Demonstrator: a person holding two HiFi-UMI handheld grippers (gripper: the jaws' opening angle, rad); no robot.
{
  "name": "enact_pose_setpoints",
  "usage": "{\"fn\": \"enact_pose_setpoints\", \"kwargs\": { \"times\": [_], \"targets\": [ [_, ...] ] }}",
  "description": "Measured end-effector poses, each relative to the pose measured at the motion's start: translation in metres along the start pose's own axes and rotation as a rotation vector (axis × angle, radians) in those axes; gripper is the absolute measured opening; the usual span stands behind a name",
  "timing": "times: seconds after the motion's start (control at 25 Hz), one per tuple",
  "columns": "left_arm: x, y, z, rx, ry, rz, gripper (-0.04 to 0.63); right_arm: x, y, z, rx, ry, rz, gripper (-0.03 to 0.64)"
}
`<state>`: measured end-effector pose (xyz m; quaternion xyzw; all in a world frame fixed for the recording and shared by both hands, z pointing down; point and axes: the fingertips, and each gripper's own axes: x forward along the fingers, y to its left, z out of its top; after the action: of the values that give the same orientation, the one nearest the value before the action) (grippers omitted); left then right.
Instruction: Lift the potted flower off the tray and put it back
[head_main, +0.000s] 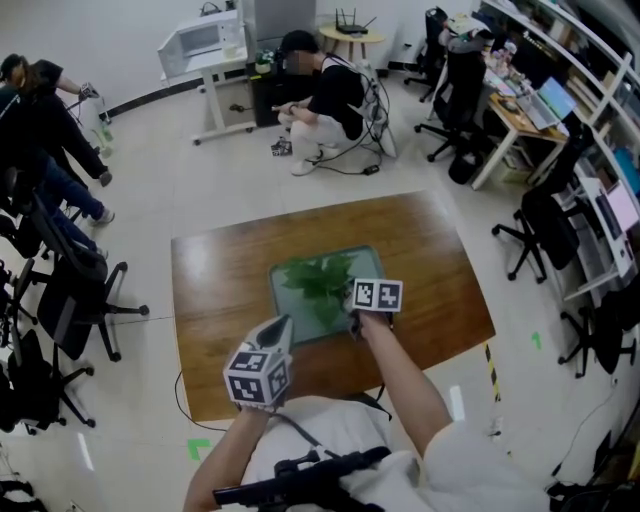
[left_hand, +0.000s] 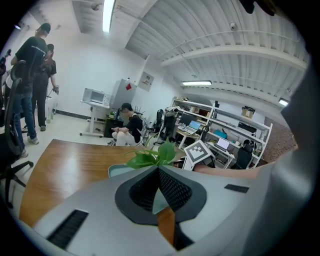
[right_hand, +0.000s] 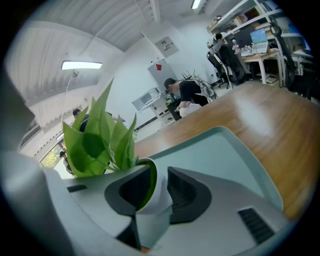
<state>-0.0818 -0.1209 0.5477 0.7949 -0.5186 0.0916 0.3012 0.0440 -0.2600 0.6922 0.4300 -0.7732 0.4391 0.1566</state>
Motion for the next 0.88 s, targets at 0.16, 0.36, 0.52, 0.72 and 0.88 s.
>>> {"fn": "enact_pose_setpoints", "kwargs": {
  "times": [0.16, 0.36, 0.52, 0.72, 0.88],
  "targets": [
    [-0.004, 0.004, -0.004, -0.009, 0.003, 0.012, -0.005, 0.003, 0.003, 0.000, 0.003, -0.007, -0.007, 0.073],
    [-0.005, 0.002, -0.007, -0.009, 0.007, 0.009, -0.005, -0.002, 0.003, 0.003, 0.009, -0.023, -0.019, 0.058],
    [-0.002, 0.001, -0.005, -0.006, 0.008, -0.001, -0.005, -0.016, -0.004, 0.021, 0.026, -0.068, -0.026, 0.058],
    [0.004, -0.010, -0.006, 0.006, 0.017, -0.022, -0.005, -0.050, -0.040, 0.059, 0.065, -0.159, -0.079, 0.058],
    [0.011, -0.020, -0.010, 0.013, 0.024, -0.035, -0.005, -0.082, -0.086, 0.088, 0.113, -0.228, -0.144, 0.058]
  ]
}}
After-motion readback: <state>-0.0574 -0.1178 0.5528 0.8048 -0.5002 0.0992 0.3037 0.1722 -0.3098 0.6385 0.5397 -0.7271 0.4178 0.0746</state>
